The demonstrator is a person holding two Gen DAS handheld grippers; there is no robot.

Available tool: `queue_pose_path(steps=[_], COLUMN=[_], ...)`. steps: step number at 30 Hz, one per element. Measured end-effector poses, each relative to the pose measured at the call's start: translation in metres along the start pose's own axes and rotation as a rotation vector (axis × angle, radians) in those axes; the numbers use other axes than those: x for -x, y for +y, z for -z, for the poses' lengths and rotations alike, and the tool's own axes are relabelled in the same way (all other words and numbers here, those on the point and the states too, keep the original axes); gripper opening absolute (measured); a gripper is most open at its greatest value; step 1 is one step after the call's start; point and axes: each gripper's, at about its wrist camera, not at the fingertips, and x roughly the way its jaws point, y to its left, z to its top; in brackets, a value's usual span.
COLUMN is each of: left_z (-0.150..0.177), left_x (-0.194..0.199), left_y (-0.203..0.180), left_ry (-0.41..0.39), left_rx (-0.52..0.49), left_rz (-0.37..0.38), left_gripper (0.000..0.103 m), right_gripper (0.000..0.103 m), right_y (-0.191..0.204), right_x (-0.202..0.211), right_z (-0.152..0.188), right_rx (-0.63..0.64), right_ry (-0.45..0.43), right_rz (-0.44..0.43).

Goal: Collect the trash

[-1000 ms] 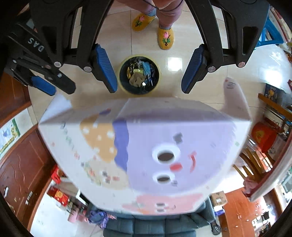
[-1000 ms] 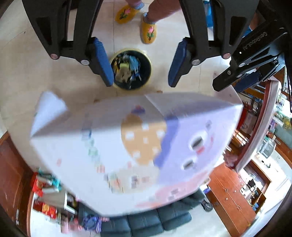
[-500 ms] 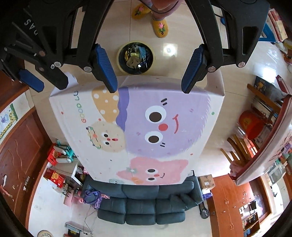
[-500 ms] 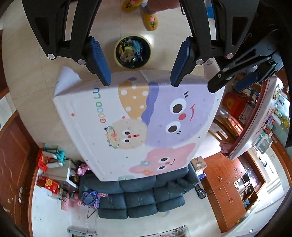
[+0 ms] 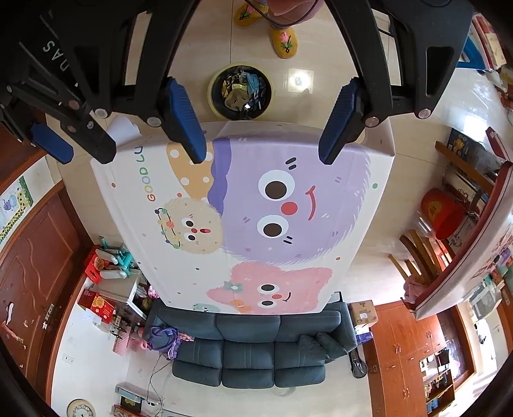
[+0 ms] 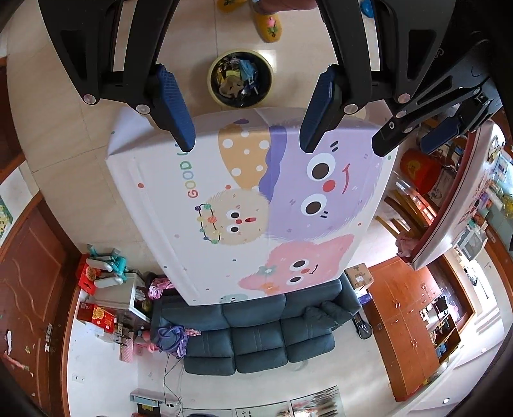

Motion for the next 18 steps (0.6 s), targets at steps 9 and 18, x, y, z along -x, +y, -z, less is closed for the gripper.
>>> queue_pose_path(steps=[9,18], left_z=[-0.007,-0.012], left_x=[-0.007,-0.012], left_y=[0.002,0.002], left_ry=[0.003,0.004], left_rx=[-0.008,-0.008], left_rz=[0.005,0.015], left_gripper=[0.070,0.070], right_gripper=[0.069,0.069], right_y=[0.004,0.006], right_x=[-0.004,-0.005], right_z=[-0.008,-0.011], right_rx=[0.011,0.015], right_ry=[-0.011,-0.014], right_rz=[0.023,0.025])
